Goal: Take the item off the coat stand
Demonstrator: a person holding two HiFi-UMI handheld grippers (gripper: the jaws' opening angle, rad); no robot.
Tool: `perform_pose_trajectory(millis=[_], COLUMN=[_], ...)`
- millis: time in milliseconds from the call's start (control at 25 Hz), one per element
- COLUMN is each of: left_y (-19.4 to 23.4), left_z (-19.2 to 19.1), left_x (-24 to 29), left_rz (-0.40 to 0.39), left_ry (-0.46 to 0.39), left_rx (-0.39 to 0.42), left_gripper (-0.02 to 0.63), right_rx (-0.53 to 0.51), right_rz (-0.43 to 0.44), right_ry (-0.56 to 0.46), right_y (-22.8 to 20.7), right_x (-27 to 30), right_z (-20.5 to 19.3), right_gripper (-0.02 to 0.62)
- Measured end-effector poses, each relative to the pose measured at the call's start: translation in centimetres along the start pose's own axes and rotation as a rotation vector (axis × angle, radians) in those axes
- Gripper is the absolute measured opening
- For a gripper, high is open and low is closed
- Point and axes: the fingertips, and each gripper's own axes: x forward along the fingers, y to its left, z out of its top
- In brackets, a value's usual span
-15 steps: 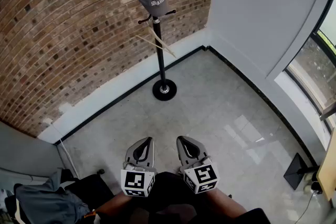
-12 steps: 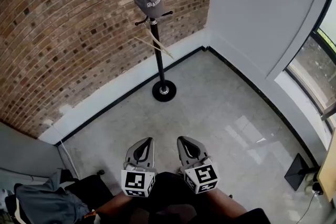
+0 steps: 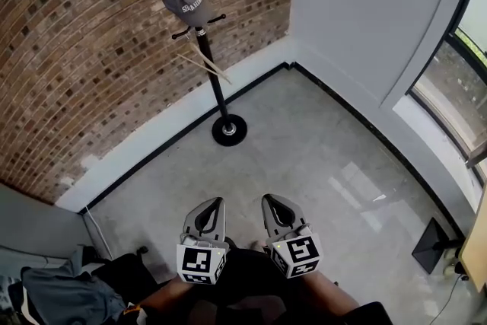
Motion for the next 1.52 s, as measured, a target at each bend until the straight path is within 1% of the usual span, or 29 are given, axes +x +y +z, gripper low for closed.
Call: perform_pose_trajectory(millis=[120,280,480,600,720,800,920,1040,1160,1280,1360,1400,1440,1520], left_y=[-0.8,-1.9,-2.0,-2.4,-3.0,-2.7,-1.1,0.9,2.1,3.0,4.0,4.7,5.6,7.3], left_z=[0.2,0.4,0.4,0.5,1.1,1.4,1.8,1.9,2.8,4.8,5.8,6.2,6.5,7.2], left_x=[1.0,2.5,5.4,8.2,11.0,13.0,16.2,19.7,23.6,27.7,30.1,31.3,32.5,34.7], left_rz=[-0.014,-0.056,-0.087,-0.114,-0.143,-0.150,-0.143,-0.117,-0.115,-0.124,-0.113,-0.103,-0.091,-0.067], left_ry=[-0.001,-0.005,-0.001,0.000,0.001,-0.002,-0.018,-0.001,0.017,-0.044,-0.087,-0.094,-0.089,-0.048], left_rx=[0.007,0.023,0.001,-0.019,-0.029,-0.037,-0.043,-0.073,-0.072,-0.073,-0.072,-0.077,-0.088,-0.114], left_gripper=[0.034,0.034,0.034,0.034,0.034,0.034,0.034,0.034,0.034,0.034,0.034,0.034,0.034,0.034], right_rx=[0.014,0.019,0.008,-0.003,0.014,0.023,0.036,0.035,0.010,-0.015,-0.033,-0.045,-0.056,-0.075], right_rz=[-0.021,-0.045,-0.082,-0.115,-0.138,-0.139,-0.132,-0.119,-0.107,-0.109,-0.105,-0.103,-0.100,-0.094], right_ry=[-0.006,-0.012,0.004,0.019,0.041,0.060,0.087,0.125,0.160,0.178,0.183,0.184,0.185,0.181], right_y=[-1.3,-2.6,-4.7,-6.9,-9.3,-10.8,-12.7,-14.4,-16.7,-19.4,-20.9,-21.6,-22.2,-23.2], right_x=[-0.5,-0.3,0.4,0.9,2.1,3.5,6.8,10.1,13.3,16.4,18.7,20.0,21.2,23.3], right_z=[-0.2,0.0,0.3,0.4,0.6,0.6,0.7,1.3,2.2,3.7,5.0,5.7,6.4,7.8], right_gripper=[0.015,0.015,0.015,0.015,0.015,0.015,0.015,0.015,0.015,0.015,0.015,0.015,0.015,0.015])
